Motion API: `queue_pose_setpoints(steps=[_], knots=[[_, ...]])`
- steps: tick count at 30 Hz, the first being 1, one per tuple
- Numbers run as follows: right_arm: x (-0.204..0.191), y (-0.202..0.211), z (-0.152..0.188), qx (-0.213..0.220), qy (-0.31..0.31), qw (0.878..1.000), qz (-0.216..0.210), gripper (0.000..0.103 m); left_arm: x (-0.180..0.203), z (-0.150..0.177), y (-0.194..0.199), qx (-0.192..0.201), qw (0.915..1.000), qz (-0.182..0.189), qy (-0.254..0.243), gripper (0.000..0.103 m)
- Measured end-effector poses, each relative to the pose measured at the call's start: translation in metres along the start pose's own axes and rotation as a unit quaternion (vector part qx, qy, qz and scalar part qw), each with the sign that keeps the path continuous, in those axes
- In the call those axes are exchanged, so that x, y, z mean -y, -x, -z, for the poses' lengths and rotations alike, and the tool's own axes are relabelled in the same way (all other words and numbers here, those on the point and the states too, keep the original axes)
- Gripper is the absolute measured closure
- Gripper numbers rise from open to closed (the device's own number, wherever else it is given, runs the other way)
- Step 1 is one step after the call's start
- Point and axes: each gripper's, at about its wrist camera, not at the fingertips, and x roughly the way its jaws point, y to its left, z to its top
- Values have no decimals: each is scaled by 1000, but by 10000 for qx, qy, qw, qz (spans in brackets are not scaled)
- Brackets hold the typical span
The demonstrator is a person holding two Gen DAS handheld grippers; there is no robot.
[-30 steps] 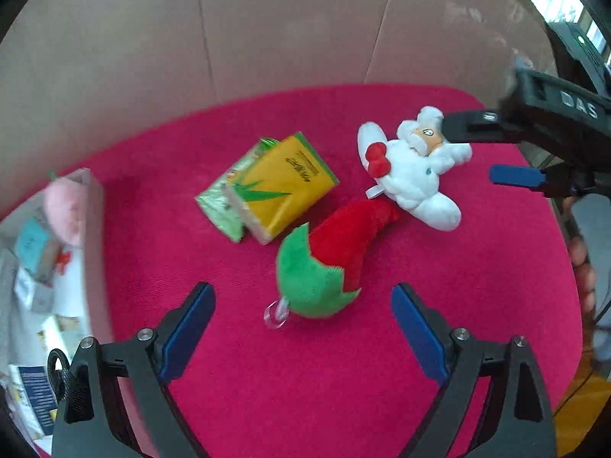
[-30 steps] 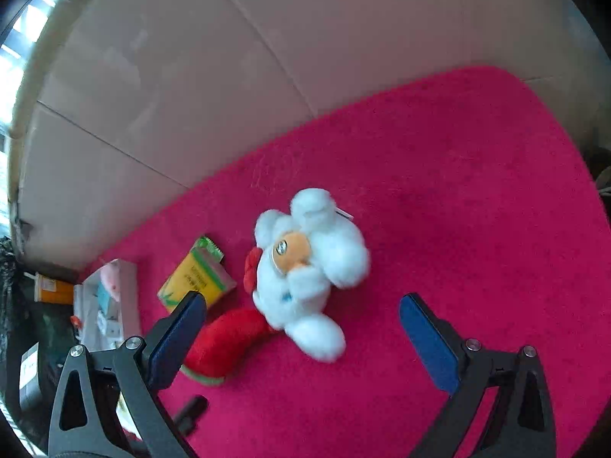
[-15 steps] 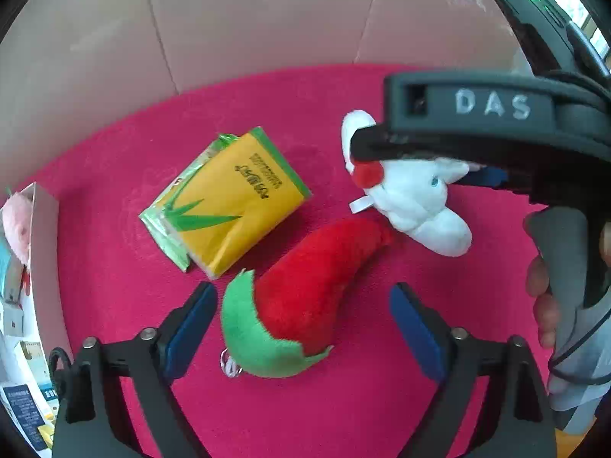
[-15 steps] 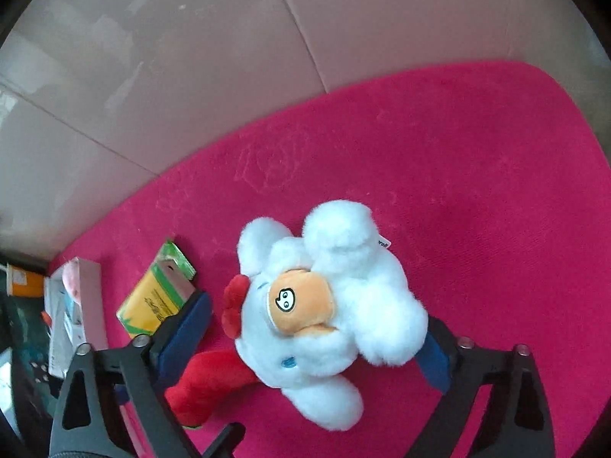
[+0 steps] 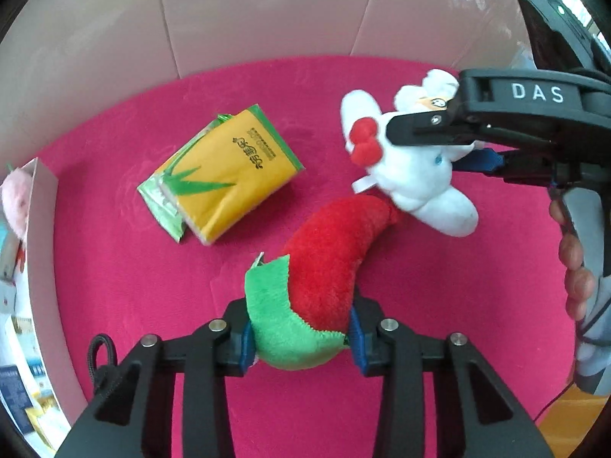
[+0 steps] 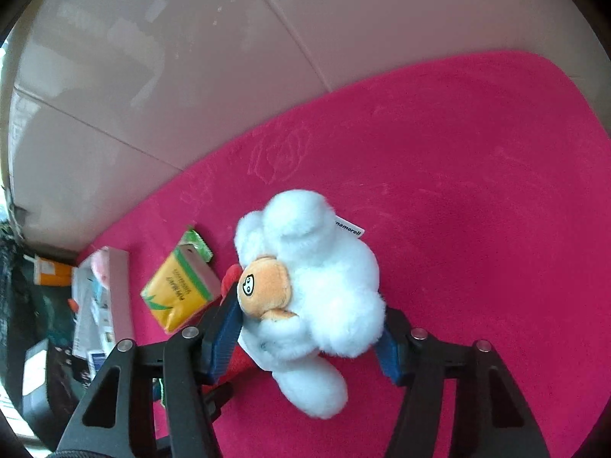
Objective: Organize objects
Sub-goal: 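Lift and carry both plush toys over the white tray with both tools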
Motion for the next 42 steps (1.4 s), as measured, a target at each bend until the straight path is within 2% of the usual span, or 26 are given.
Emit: queue_pose_setpoints(steps=[7, 11, 14, 17, 22, 25, 28, 32, 38, 42], knots=[[-4, 47, 14, 331, -90, 9994, -57, 38, 11, -3, 40, 360, 9993, 79, 13, 66], [-11, 66, 18, 454, 44, 9990, 14, 38, 23, -1, 65, 465, 9987, -203, 40, 66], [-22, 86, 28, 691, 343, 9967, 270, 38, 31, 9, 85, 549, 9976, -409, 51, 66], [-34, 117, 39, 1103, 715, 9896, 581, 38, 32, 23, 103, 709, 9956, -612, -4, 66], [-59, 161, 55, 1647, 1193, 9736, 1033, 37, 28, 18, 130, 990, 9935, -545, 161, 66], [-81, 180, 69, 2024, 1415, 9621, 1156, 37, 27, 16, 143, 1159, 9918, -524, 124, 66], [-98, 189, 79, 2137, 1600, 9564, 1188, 37, 25, 19, 157, 1328, 9898, -509, 51, 66], [-105, 198, 90, 2105, 1657, 9579, 1034, 37, 26, 26, 172, 1481, 9875, -541, 15, 66], [-120, 217, 114, 2484, 1715, 9468, 1111, 37, 30, 33, 189, 1694, 9839, -553, -124, 66], [-119, 230, 124, 2592, 1666, 9446, 1133, 37, 33, 38, 202, 1786, 9824, -533, -140, 66]])
